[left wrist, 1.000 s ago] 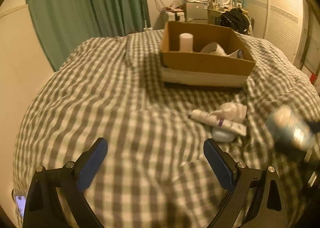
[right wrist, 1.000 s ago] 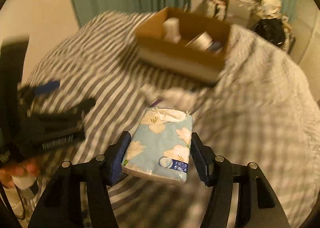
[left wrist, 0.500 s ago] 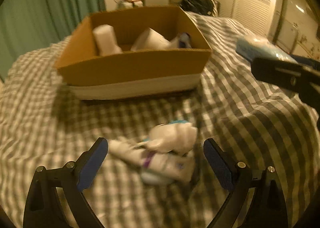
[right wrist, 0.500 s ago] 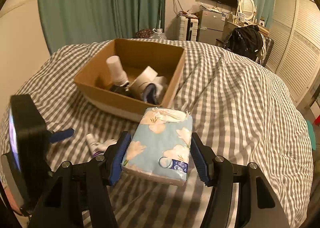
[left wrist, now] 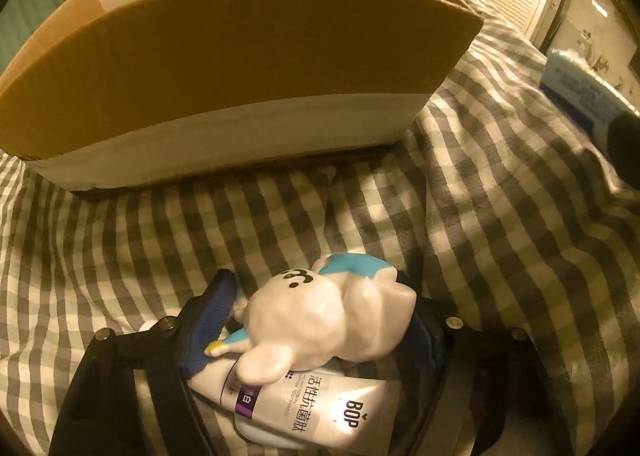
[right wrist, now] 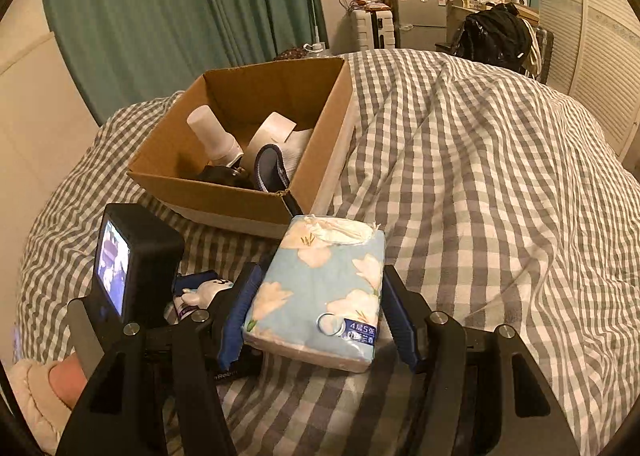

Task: Organize objects
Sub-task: 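Lower the plush toy and tissue pack into the box and open both grippers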

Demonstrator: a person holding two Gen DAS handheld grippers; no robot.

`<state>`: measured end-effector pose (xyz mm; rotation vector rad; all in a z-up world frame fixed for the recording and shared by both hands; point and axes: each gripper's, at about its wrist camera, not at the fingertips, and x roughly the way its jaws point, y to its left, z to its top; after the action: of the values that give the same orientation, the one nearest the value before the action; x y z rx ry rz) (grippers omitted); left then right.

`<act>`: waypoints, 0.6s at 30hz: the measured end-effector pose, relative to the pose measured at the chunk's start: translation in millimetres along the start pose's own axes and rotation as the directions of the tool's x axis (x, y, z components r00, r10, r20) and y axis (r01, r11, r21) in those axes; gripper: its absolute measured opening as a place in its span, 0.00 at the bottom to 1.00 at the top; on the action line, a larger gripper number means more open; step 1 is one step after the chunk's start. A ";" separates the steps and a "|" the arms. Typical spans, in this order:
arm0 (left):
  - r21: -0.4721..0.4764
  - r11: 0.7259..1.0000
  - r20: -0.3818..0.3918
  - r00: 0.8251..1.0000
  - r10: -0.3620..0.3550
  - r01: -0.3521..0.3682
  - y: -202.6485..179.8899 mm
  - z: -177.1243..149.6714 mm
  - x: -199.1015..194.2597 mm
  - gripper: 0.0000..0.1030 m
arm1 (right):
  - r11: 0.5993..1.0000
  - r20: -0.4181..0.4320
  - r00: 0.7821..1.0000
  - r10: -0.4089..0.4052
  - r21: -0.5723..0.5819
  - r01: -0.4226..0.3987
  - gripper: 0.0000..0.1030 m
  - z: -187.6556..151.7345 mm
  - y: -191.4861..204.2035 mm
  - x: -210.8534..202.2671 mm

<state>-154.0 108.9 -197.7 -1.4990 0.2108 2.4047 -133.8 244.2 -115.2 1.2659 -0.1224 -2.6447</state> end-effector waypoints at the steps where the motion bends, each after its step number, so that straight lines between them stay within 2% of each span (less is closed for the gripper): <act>1: 0.002 1.000 0.002 1.000 0.003 -0.003 -0.9 -0.2 -1.3 0.77 | 1.000 -0.001 1.000 -0.001 0.000 0.001 0.58 -0.2 -0.2 0.5; 7: -0.011 1.000 0.018 1.000 0.015 -0.015 -2.5 -2.4 -19.5 0.76 | 0.999 0.015 0.999 -0.034 -0.015 0.035 0.58 -3.1 4.9 -4.5; 13: -0.031 0.999 0.094 0.995 0.025 -0.023 -1.1 -1.2 -62.9 0.76 | 0.996 0.049 0.995 -0.082 -0.041 0.084 0.58 -3.6 15.6 -17.0; 18: -0.031 0.999 0.158 0.987 0.034 -0.029 1.2 2.2 -99.2 0.76 | 0.995 0.078 0.994 -0.081 -0.055 0.086 0.58 -1.0 25.5 -35.4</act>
<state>-115.5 91.1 -108.0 -1.3168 0.1664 2.5473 -107.6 227.1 -84.8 1.1774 -0.0034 -2.7467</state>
